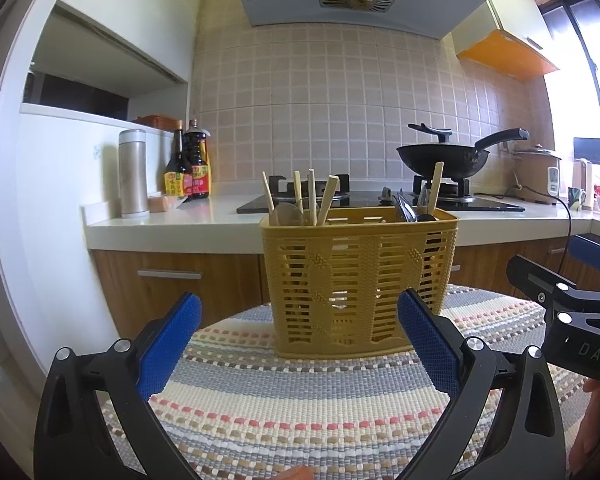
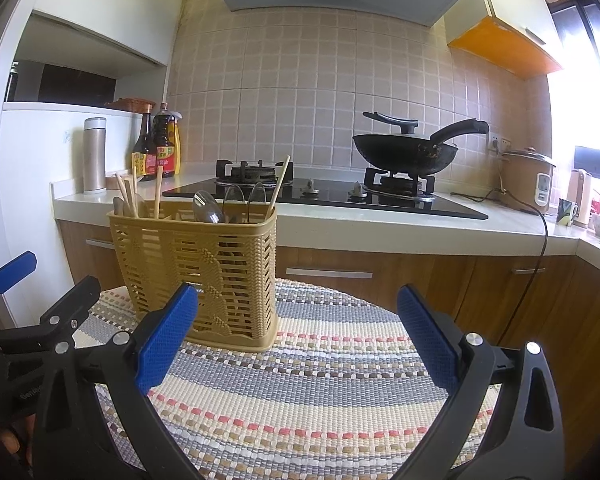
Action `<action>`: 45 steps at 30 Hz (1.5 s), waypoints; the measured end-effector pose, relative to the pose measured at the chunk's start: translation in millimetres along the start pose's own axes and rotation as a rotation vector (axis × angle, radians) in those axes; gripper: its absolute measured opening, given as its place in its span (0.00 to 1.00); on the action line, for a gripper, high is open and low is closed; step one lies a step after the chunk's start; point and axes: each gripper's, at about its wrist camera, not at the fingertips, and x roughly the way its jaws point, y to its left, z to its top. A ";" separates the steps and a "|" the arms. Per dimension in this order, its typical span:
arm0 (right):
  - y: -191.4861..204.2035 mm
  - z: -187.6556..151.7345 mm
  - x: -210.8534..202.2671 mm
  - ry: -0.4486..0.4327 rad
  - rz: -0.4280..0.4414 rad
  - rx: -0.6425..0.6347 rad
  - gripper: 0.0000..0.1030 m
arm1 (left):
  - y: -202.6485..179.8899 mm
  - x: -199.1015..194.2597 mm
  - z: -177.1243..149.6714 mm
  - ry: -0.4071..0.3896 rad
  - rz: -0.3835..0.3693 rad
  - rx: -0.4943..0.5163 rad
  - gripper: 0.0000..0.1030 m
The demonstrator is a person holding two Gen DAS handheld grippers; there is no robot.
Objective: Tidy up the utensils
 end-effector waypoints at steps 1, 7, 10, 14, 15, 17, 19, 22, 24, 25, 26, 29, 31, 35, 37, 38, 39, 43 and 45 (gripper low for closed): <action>-0.4 0.1 0.3 0.001 0.000 0.001 0.92 | -0.5 0.5 -0.1 0.000 0.000 0.000 0.93; -3.1 1.0 1.4 0.007 0.003 0.013 0.92 | -2.2 -2.6 0.2 -0.025 0.005 0.009 0.93; -2.8 0.4 1.9 0.008 0.003 0.010 0.92 | -5.6 -3.6 -0.2 -0.030 0.007 0.026 0.93; -2.5 0.6 2.6 0.011 0.002 0.010 0.92 | -7.5 -4.2 0.1 -0.030 0.004 0.037 0.93; -2.8 0.5 2.8 0.012 0.004 0.013 0.92 | -7.7 -3.8 0.5 -0.029 0.003 0.037 0.93; -2.5 0.5 3.1 0.014 0.002 0.013 0.92 | -8.4 -3.8 0.5 -0.028 0.004 0.039 0.93; -2.1 0.4 3.1 0.014 0.001 0.013 0.92 | -8.4 -3.6 0.5 -0.026 0.002 0.038 0.93; -1.9 0.3 3.1 0.012 -0.004 0.011 0.92 | -8.4 -3.4 0.5 -0.025 0.004 0.036 0.93; -1.9 0.0 3.1 0.012 -0.007 0.012 0.92 | -8.0 -2.8 0.2 -0.022 0.003 0.033 0.93; -2.3 -0.1 3.3 0.013 -0.008 0.014 0.92 | -7.9 -2.7 -0.1 -0.020 0.004 0.032 0.93; -2.9 -0.1 3.5 0.013 -0.010 0.015 0.92 | -7.7 -2.6 -0.1 -0.019 0.003 0.030 0.93; -4.5 0.1 3.3 0.013 -0.014 0.021 0.92 | -6.5 -2.2 0.1 -0.017 0.002 0.024 0.93; -5.7 0.4 3.3 0.013 -0.016 0.025 0.92 | -6.3 -1.3 0.1 -0.014 0.004 0.021 0.93; -6.6 0.6 3.5 0.014 -0.016 0.029 0.92 | -4.3 2.0 0.7 0.004 0.005 0.009 0.93; -6.6 0.6 3.5 0.015 -0.016 0.028 0.92 | -0.7 4.6 1.5 0.019 0.003 -0.012 0.92; -6.6 0.7 3.3 0.014 -0.017 0.028 0.92 | 1.2 5.3 1.6 0.023 0.002 -0.021 0.93; -6.9 0.8 3.4 0.013 -0.017 0.028 0.92 | 3.9 6.6 1.8 0.031 -0.001 -0.035 0.92; -7.3 0.9 3.3 0.014 -0.018 0.028 0.92 | 14.3 11.0 0.8 0.050 0.007 -0.073 0.92; -7.5 1.0 3.4 0.014 -0.018 0.031 0.92 | 20.3 13.7 0.3 0.070 -0.008 -0.101 0.92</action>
